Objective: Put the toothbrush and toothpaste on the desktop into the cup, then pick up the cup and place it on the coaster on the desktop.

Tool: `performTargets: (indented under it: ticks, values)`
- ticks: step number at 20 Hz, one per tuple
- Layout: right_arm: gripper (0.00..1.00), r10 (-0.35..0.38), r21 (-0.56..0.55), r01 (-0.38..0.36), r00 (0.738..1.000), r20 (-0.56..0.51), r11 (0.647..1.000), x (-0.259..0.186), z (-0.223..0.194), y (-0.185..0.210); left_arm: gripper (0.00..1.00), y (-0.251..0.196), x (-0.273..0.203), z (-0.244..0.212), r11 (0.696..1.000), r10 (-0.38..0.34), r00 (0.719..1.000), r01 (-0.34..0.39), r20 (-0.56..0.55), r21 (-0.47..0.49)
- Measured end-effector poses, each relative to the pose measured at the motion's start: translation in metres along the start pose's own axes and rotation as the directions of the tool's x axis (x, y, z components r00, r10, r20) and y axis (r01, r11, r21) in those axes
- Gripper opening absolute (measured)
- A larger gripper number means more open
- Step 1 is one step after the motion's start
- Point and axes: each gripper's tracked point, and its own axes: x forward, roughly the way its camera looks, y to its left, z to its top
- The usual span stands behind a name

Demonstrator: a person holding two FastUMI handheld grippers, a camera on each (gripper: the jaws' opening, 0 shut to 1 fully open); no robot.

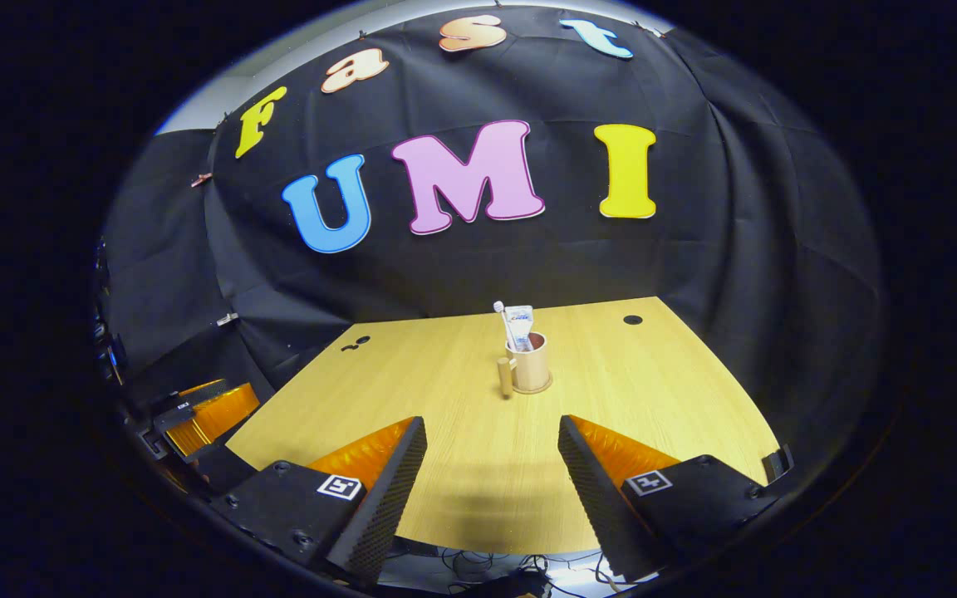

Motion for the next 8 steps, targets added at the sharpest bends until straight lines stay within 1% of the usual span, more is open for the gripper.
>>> performTargets:
  ticks: [4,8]
  values:
    - [0.98,0.012,-0.016,-0.012,1.000,0.009,1.000,-0.008,0.000,0.014,0.96,0.007,-0.010,-0.001,1.000,-0.016,1.000,0.016,0.010,-0.013]
    - [0.98,0.014,-0.019,-0.014,1.000,0.013,1.000,-0.011,0.002,0.021,0.96,0.014,-0.016,-0.004,1.000,-0.010,1.000,0.010,0.006,-0.010]
